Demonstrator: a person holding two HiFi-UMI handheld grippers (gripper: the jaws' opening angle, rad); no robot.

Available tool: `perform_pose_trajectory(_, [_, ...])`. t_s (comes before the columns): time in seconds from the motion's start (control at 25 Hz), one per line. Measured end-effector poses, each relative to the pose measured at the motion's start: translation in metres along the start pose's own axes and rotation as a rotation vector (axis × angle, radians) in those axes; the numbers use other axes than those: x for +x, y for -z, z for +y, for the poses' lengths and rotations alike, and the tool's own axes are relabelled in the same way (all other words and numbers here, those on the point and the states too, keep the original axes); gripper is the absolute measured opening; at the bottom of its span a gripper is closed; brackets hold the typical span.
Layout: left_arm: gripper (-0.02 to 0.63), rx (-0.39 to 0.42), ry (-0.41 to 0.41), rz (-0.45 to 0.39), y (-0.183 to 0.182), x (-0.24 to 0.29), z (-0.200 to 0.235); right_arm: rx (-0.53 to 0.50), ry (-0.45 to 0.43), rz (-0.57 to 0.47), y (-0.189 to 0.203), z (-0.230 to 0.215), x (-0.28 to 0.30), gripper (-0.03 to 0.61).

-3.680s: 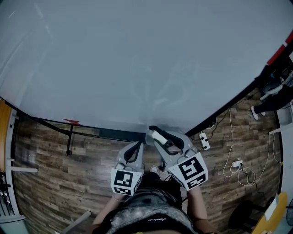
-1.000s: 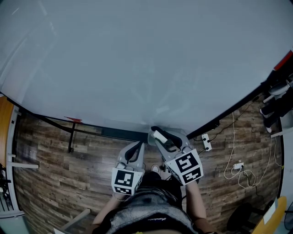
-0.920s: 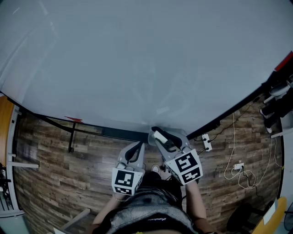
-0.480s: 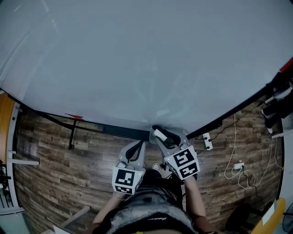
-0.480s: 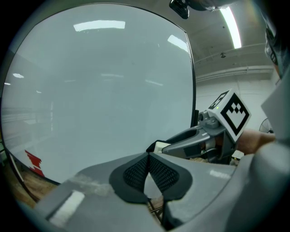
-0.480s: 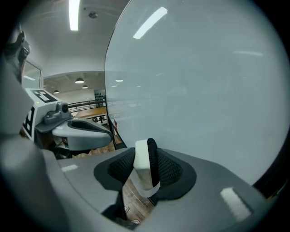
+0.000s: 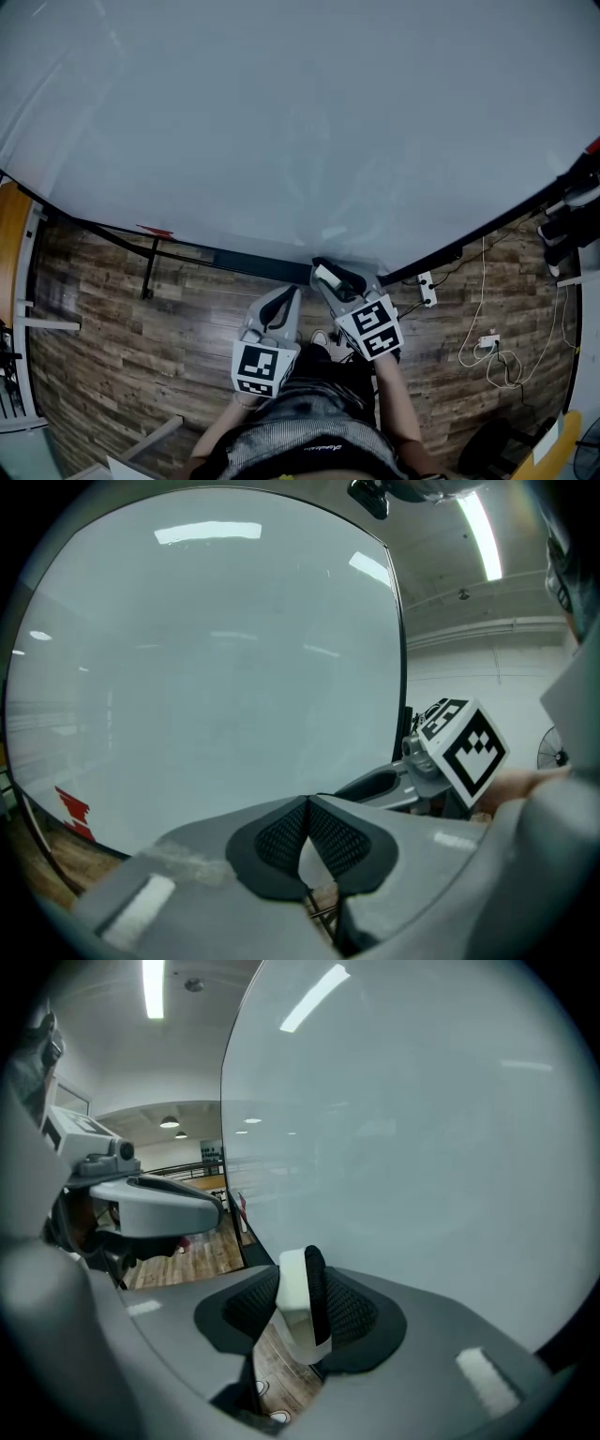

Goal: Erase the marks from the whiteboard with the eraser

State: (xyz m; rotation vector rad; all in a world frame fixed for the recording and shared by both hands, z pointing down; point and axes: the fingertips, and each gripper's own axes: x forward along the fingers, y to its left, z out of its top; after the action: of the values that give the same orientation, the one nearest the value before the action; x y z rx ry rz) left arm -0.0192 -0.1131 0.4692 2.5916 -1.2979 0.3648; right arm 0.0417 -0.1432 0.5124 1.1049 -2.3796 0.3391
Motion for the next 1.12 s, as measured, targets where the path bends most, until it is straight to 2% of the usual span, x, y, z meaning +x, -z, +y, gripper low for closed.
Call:
perform_pose_trajectory(0.48, [0.000,-0.001,-0.015,0.006,0.000,-0.002,0.003,0.015,0.011,0.053,0.026,-0.005,0.013,0.153])
perform_pose_trajectory(1.12, [0.000,0.004,-0.005,0.016,0.001,0.007,0.004,0.048,0.005,0.030,0.029,-0.007,0.019,0.155])
